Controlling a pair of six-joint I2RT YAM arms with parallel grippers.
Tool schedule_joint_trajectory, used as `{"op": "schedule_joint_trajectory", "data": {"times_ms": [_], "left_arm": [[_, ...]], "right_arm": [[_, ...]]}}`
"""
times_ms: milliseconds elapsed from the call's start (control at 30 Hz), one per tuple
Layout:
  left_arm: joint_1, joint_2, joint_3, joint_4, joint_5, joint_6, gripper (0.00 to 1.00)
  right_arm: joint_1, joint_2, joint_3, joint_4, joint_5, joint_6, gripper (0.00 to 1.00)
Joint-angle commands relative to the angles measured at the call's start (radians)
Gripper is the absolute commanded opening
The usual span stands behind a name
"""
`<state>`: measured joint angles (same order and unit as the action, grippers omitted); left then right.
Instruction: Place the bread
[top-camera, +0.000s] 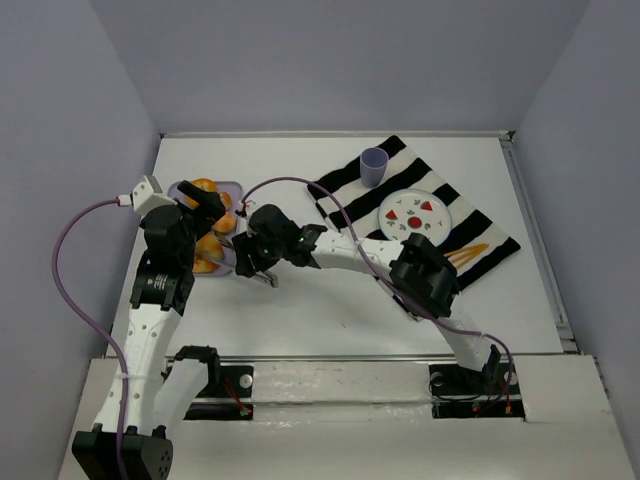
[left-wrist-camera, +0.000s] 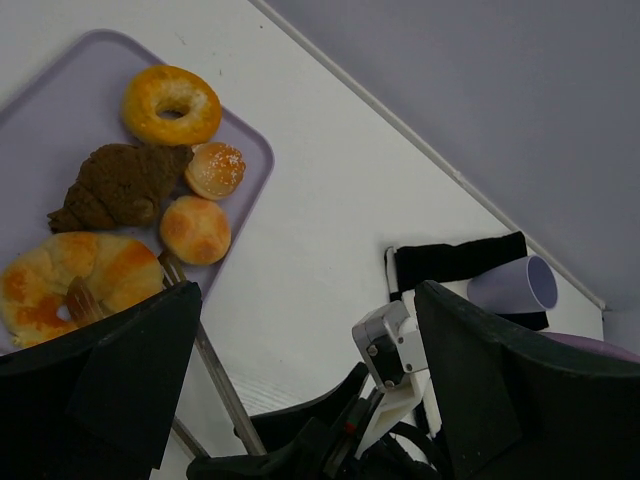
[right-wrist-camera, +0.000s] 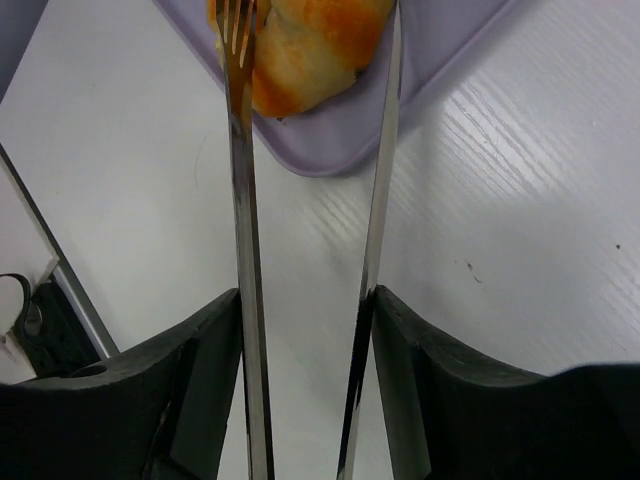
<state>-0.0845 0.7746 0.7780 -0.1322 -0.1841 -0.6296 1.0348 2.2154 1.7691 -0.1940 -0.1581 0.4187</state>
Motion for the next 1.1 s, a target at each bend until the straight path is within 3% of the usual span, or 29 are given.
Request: {"op": "schedule_joint_trajectory", "data": {"times_ms": [0, 100, 200, 300, 333, 667, 833, 967, 1067], "left_arm": [[-0.008, -0.017, -0.009, 0.028, -0.009, -0.005, 0.99], [-0.008, -0.020, -0.009, 0.026, -0.008, -0.005, 0.99], [-0.008, -0.021, -0.009, 0.025, -0.012, -0.008, 0.99], [-0.008, -0.031, -0.013, 0.020, -0.025, -0.016, 0.99], [-0.008, -0.037, -0.013, 0.020, -0.026, -0.019, 0.99], [-0.008, -0.061, -0.022, 0.020, -0.048, -0.027, 0.99], [-0.008, -0.064, -0.022, 0.020, -0.052, -0.028, 0.99], [-0.008, -0.072, -0.023, 0.020, -0.060, -0.033, 0.99], [-0.008, -0.072, -0.025, 0.020, -0.066, -0.035, 0.99]], "right_arm": [[-0.004, -0.005, 0.053, 0.021, 0.011, 0.060, 0.49], [-0.004, -0.037, 0.038, 0.021, 0.026, 0.077, 0.37], [-0.004, -0.074, 0.010, 0.033, 0.048, 0.071, 0.35], [-0.004, -0.129, -0.033, 0.068, 0.072, 0.062, 0.25], [-0.004, -0.141, -0.042, 0.076, 0.078, 0.058, 0.16], [-0.032, -0.322, -0.157, 0.145, 0.137, 0.046, 0.10], [-0.122, -0.434, -0.261, 0.179, 0.114, 0.091, 0.07], [-0.197, -0.600, -0.433, 0.182, 0.156, 0.124, 0.07], [-0.242, -0.794, -0.604, 0.182, 0.334, 0.108, 0.07]]}}
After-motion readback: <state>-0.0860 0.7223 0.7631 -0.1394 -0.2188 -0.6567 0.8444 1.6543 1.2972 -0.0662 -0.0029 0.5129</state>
